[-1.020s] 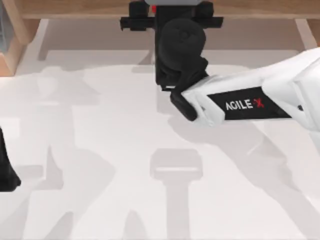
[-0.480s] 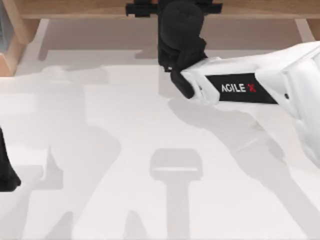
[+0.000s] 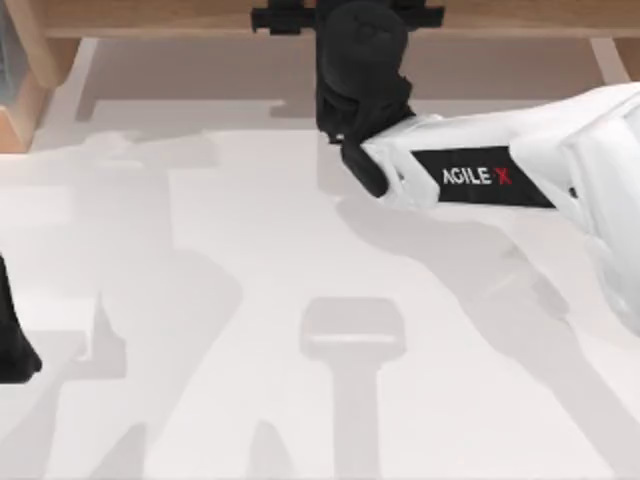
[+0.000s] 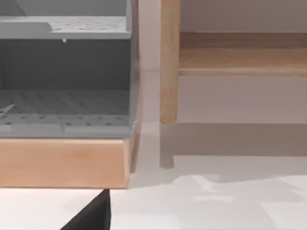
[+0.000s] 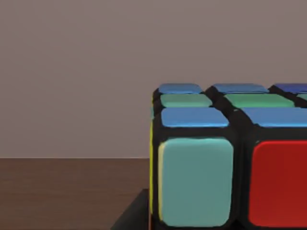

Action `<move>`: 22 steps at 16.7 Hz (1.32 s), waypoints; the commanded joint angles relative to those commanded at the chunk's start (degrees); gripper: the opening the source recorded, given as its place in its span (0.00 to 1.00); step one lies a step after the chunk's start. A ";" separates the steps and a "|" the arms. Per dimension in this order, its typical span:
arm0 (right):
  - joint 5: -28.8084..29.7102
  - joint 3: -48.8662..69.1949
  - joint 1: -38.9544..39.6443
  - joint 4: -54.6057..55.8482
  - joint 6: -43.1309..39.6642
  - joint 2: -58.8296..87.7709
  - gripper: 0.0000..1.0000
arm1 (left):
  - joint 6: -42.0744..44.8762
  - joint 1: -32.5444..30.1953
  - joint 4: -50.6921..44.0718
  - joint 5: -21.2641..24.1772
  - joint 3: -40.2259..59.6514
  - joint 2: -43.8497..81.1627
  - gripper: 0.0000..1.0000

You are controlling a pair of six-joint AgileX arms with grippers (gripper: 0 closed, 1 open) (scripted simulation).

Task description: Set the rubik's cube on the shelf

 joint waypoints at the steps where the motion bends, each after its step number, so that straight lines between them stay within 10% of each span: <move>1: 0.00 0.00 0.00 0.00 0.00 0.00 0.53 | 0.00 0.00 0.00 0.00 0.00 0.00 1.00; 7: 0.00 0.00 0.00 0.00 0.00 0.00 0.98 | 0.00 0.00 0.00 0.00 0.00 0.00 1.00; 22: -5.62 -8.27 -4.17 6.39 -7.01 -5.93 1.00 | 0.00 0.00 0.00 0.00 0.00 0.00 1.00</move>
